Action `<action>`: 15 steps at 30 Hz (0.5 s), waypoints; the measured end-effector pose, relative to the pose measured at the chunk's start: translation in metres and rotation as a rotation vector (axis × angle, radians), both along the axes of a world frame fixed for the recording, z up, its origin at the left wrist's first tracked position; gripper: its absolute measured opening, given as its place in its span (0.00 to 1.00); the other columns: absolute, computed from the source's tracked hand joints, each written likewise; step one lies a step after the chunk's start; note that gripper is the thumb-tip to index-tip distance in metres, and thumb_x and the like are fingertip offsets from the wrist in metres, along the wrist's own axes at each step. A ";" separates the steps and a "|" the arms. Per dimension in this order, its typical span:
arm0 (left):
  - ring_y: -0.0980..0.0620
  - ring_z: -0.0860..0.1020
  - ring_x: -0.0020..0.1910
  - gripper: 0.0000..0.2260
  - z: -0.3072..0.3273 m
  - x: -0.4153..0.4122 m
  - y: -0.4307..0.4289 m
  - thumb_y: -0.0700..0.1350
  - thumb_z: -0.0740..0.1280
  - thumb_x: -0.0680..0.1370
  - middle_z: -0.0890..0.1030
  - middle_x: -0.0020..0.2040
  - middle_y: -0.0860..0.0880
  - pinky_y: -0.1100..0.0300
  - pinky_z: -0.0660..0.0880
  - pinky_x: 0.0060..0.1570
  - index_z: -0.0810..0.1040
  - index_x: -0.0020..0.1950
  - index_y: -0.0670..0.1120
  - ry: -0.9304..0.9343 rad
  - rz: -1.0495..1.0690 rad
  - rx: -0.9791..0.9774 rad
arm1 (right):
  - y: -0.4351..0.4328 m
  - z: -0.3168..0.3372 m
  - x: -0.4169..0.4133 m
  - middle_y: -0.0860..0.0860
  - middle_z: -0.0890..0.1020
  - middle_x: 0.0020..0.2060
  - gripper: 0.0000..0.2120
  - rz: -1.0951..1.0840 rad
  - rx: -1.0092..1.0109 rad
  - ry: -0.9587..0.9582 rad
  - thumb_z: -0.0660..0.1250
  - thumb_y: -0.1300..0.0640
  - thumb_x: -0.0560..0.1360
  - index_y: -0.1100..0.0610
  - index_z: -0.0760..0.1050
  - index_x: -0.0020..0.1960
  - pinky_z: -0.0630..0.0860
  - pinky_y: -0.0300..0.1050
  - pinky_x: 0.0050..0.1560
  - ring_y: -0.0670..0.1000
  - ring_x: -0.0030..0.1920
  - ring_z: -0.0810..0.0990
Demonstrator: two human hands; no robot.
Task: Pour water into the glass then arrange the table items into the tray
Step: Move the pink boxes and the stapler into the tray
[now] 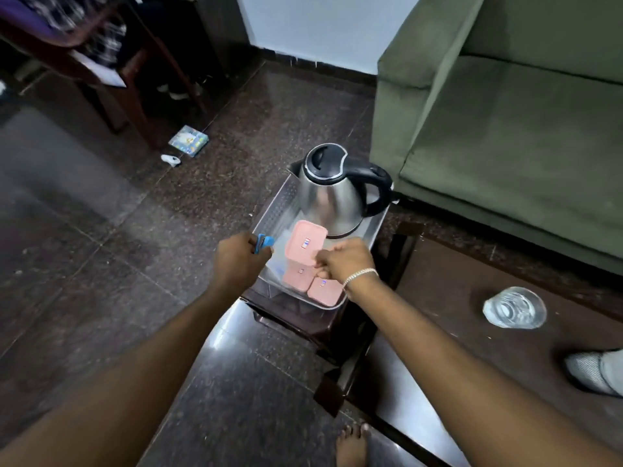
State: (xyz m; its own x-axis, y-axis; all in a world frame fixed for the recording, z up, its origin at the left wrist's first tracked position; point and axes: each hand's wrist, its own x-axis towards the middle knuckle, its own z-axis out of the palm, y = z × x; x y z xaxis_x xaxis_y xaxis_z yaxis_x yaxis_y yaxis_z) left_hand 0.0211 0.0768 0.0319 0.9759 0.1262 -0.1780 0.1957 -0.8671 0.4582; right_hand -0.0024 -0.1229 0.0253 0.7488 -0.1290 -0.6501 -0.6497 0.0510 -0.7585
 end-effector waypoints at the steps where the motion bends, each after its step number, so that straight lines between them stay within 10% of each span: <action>1: 0.39 0.81 0.41 0.13 -0.001 0.007 0.005 0.49 0.75 0.75 0.83 0.38 0.41 0.51 0.72 0.39 0.81 0.43 0.40 0.012 0.006 -0.002 | 0.015 -0.007 0.010 0.64 0.81 0.34 0.08 0.008 -0.028 0.016 0.72 0.69 0.69 0.63 0.73 0.36 0.80 0.45 0.28 0.56 0.26 0.83; 7: 0.42 0.79 0.39 0.13 -0.014 0.040 0.023 0.54 0.75 0.74 0.81 0.37 0.45 0.56 0.64 0.35 0.78 0.40 0.46 0.074 -0.025 0.045 | 0.080 -0.044 0.035 0.60 0.84 0.51 0.14 0.146 -0.429 0.016 0.70 0.61 0.67 0.61 0.78 0.52 0.82 0.50 0.50 0.60 0.49 0.84; 15: 0.37 0.83 0.50 0.18 -0.039 0.053 0.020 0.52 0.80 0.70 0.85 0.48 0.38 0.49 0.78 0.45 0.83 0.51 0.41 0.162 -0.179 0.199 | 0.106 -0.056 0.030 0.62 0.81 0.55 0.10 0.323 -0.592 -0.147 0.64 0.60 0.74 0.61 0.75 0.54 0.75 0.49 0.49 0.63 0.55 0.81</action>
